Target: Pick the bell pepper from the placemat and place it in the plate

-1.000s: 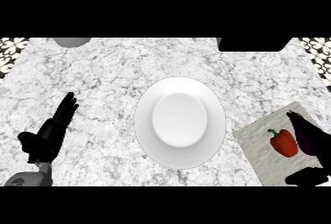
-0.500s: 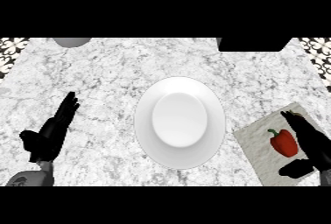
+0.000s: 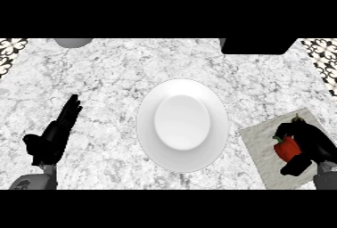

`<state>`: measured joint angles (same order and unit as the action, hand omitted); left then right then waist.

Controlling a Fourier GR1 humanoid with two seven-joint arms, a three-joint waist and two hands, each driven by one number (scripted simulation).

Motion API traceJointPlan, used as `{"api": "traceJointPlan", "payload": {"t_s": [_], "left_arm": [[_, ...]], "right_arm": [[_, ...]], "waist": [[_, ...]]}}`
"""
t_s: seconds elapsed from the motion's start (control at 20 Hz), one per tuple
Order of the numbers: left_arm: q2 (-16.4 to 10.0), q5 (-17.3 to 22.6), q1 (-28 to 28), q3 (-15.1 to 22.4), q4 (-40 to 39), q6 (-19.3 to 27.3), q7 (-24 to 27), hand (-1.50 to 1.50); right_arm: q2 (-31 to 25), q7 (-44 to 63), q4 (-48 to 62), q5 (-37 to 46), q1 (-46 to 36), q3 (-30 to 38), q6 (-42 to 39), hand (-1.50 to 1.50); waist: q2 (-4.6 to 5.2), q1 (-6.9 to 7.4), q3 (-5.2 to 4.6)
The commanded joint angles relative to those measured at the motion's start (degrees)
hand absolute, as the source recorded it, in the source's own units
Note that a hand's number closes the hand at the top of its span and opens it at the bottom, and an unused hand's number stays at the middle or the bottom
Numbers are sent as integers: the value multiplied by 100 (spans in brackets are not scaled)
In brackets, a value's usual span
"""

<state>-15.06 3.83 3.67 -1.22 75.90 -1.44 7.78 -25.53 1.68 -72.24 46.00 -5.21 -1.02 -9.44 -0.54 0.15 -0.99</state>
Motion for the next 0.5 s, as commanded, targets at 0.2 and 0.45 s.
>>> {"api": "traceJointPlan", "payload": {"t_s": [0.2,0.45], "left_arm": [[133,-99,-396,-13,188,-6,95,0],[190,-239,-165,85,680,157,-419,0]], "right_arm": [[146,-579,-211,217,376,29,629,150],[-320,-1601,413,92,64,458,809,150]], "waist": [[46,-21,99],[49,11,103]]}}
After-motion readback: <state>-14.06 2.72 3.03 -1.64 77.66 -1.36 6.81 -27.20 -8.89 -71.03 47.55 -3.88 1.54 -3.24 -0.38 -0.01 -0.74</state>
